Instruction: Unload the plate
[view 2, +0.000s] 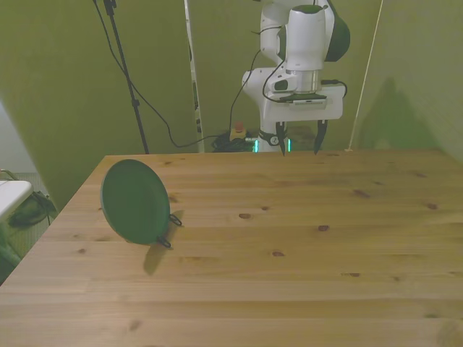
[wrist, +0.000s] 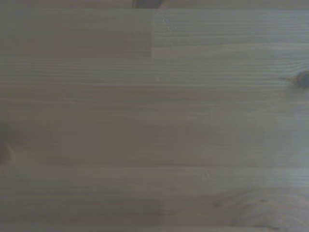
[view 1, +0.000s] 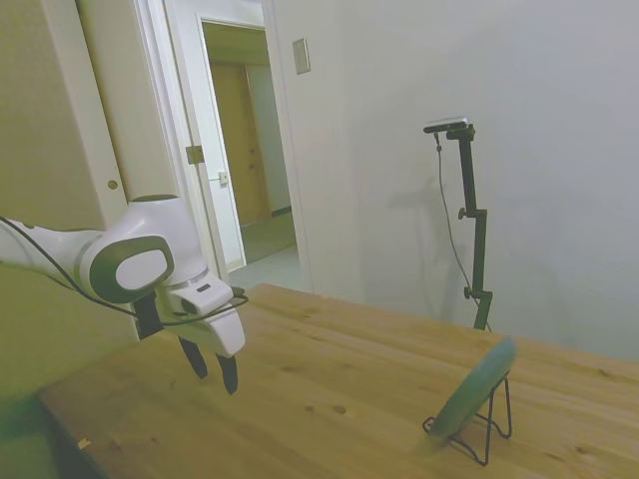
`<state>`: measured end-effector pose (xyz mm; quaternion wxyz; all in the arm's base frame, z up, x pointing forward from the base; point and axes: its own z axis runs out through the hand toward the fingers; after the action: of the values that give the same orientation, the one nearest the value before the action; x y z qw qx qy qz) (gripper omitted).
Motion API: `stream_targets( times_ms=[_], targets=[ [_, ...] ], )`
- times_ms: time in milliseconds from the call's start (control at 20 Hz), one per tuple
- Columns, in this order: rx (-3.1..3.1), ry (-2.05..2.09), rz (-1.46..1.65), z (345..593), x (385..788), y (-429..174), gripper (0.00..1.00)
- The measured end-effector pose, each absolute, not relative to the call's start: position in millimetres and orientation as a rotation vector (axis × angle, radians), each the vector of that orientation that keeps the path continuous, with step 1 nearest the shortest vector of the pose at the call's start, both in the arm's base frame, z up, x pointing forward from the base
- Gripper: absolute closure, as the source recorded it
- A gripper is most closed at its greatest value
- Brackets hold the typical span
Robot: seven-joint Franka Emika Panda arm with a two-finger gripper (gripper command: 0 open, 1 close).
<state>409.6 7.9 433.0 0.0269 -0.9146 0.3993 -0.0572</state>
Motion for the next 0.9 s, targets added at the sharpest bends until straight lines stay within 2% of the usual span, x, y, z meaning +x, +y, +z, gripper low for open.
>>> stream_targets(
  times_ms=[200,550,650,750,900],
  targets=[
    [-2.806,1.285,-0.211,441.0,411.7,-8.4,0.00],
    [-2.682,1.529,-0.377,537.2,425.6,-117.0,0.00],
    [-2.656,1.588,-0.412,557.5,437.9,-152.7,0.00],
    [-2.638,1.647,-0.439,567.0,457.0,-189.5,0.00],
    [-2.618,1.721,-0.452,566.7,493.2,-234.6,0.00]
  ],
)
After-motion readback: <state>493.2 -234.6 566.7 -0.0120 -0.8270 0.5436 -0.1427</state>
